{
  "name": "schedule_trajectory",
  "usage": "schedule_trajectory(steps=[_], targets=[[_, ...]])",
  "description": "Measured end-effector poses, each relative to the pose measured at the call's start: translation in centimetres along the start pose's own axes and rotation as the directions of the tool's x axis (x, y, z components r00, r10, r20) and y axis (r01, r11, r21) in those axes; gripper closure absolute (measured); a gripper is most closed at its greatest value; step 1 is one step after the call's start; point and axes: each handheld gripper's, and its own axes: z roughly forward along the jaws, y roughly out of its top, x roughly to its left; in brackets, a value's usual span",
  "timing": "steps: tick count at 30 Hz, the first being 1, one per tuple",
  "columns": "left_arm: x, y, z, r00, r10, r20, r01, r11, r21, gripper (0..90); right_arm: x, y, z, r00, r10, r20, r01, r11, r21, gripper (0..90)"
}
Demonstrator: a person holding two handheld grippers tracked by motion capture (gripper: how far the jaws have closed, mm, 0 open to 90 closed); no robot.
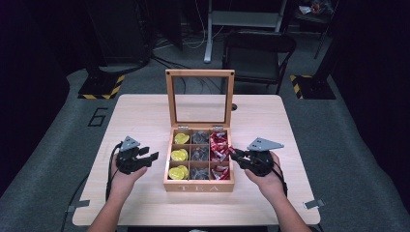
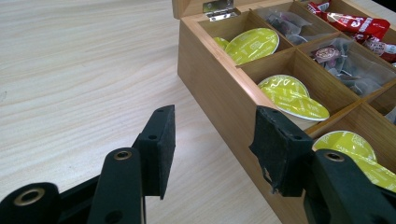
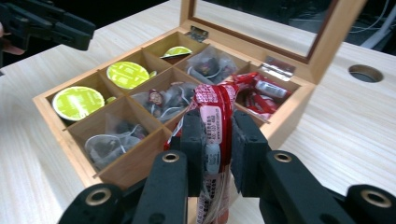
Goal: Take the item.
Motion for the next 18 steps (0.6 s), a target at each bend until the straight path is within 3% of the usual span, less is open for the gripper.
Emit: schedule_trajectory(steps=[18], targets=[[0.1,0.0,0.0,1.0,-0.007,-0.002,0.007,1.0,-0.006,49.1,-2.5,-0.8,-1.5,0.9937,0.045,0.103,-0.043,0.999,-0.014,76.2]])
